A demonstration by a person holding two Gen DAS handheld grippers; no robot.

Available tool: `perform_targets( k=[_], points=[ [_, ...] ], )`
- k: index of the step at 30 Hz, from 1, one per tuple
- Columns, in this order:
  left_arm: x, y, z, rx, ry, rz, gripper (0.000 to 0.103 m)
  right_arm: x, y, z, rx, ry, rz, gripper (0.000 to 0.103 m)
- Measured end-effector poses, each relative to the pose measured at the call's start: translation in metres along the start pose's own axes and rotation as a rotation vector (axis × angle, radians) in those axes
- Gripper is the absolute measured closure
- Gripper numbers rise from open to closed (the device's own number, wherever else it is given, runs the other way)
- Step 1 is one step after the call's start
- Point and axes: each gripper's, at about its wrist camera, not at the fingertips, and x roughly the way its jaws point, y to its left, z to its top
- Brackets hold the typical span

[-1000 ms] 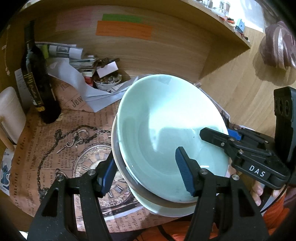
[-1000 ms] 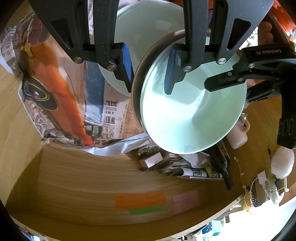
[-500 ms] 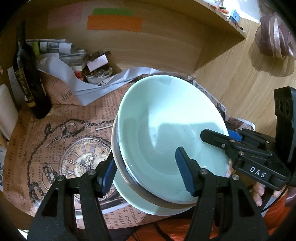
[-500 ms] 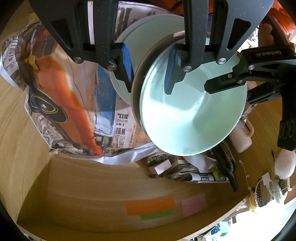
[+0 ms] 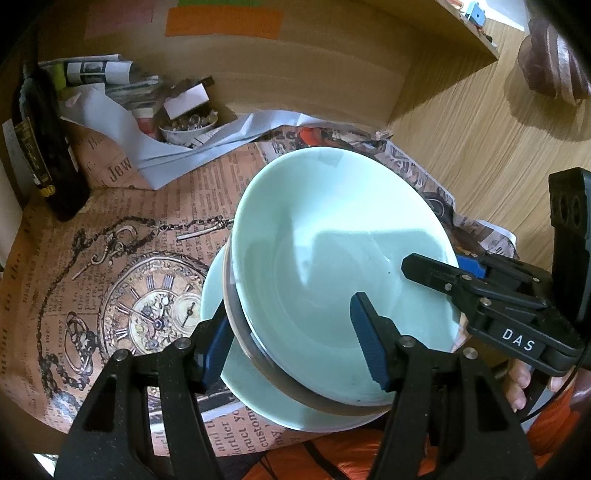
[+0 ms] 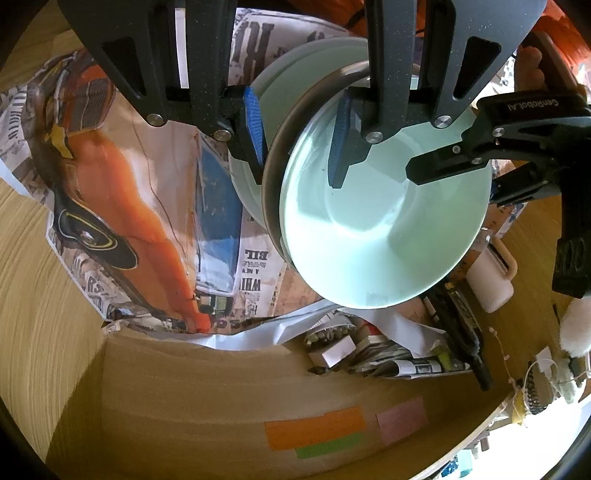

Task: Organize plates and bowls
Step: 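Lower the bowl stack onto the plate stack and open both tools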

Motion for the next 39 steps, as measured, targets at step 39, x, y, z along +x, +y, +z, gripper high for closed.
perform_targets(
  k=[39],
  points=[
    [-0.111, -0.038, -0.008, 0.093, -0.493, 0.195, 0.032, -0.098, 0.023, 0.009, -0.048, -0.394, 0.010, 0.037]
  ],
)
